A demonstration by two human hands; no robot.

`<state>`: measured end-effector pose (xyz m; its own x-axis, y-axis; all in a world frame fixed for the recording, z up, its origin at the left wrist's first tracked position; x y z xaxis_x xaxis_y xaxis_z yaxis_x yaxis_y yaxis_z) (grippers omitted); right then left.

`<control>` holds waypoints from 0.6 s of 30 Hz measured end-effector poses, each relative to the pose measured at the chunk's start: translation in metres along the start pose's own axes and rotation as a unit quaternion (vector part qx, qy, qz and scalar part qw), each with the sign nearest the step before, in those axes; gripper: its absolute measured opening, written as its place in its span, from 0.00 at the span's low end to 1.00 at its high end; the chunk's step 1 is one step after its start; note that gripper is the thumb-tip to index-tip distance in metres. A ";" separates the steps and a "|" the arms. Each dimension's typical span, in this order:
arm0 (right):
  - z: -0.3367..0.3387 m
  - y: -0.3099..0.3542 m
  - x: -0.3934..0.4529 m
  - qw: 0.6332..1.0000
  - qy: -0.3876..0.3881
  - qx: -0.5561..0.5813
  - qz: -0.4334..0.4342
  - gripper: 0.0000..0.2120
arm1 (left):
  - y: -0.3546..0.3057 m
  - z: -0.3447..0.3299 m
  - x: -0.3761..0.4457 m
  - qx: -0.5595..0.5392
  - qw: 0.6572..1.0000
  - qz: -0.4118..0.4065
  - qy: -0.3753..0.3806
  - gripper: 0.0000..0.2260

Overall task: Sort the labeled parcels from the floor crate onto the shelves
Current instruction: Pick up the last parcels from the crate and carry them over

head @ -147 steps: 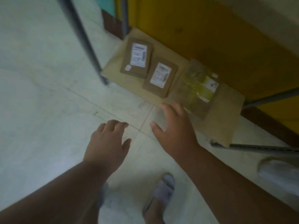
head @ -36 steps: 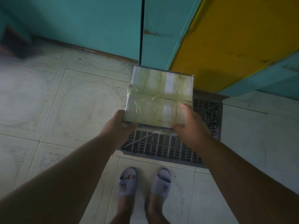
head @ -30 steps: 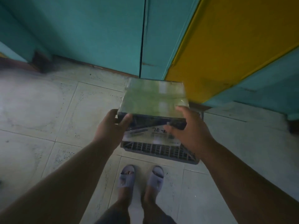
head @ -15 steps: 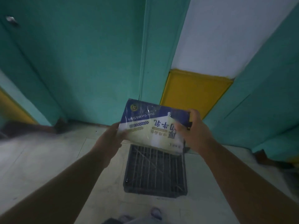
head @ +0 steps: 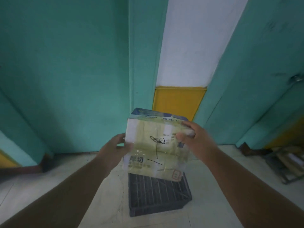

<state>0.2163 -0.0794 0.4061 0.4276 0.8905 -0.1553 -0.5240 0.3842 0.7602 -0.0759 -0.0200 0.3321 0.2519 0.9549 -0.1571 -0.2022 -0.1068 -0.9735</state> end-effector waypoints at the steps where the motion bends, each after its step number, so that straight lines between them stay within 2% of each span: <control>1: 0.007 -0.003 -0.003 1.000 -0.018 0.015 -0.005 0.24 | 0.006 -0.005 -0.005 -0.015 1.000 0.013 -0.001 0.16; 4: 0.033 -0.017 -0.011 0.994 -0.075 0.077 -0.025 0.23 | 0.028 -0.027 -0.015 -0.054 0.996 0.069 0.001 0.14; 6: 0.048 -0.030 -0.015 0.990 -0.095 0.099 -0.037 0.21 | 0.028 -0.057 -0.017 -0.135 0.986 0.093 0.039 0.15; 8: 0.062 -0.051 -0.019 0.989 -0.105 0.089 -0.056 0.18 | 0.015 -0.089 -0.014 -0.226 0.968 0.081 0.069 0.21; 10: 0.080 -0.078 -0.024 0.989 -0.113 0.064 -0.078 0.16 | 0.000 -0.117 -0.009 -0.261 0.961 0.068 0.063 0.24; 12: 0.102 -0.109 -0.028 0.988 -0.107 0.033 -0.105 0.15 | -0.014 -0.147 -0.005 -0.252 0.964 0.056 0.058 0.22; 14: 0.129 -0.144 -0.035 0.985 -0.102 0.023 -0.134 0.19 | -0.027 -0.187 -0.002 -0.211 0.974 0.033 0.074 0.22; 18: 0.203 -0.223 -0.046 0.977 -0.121 0.024 -0.173 0.22 | -0.041 -0.289 -0.002 -0.144 0.986 -0.010 0.088 0.20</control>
<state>0.4626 -0.2558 0.3715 0.7379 0.6236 -0.2581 -0.2853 0.6348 0.7181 0.2051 -0.0973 0.3243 0.4186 0.8974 -0.1397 0.0741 -0.1871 -0.9796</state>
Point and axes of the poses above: each hand's wrist, its own x-axis towards the middle knuckle, its own z-axis out of the back of the hand, y = z × x, the point moved 9 cm from there along x, towards the middle knuckle, and after that the axes turned 8 degrees about -z, right-handed, at the moved point
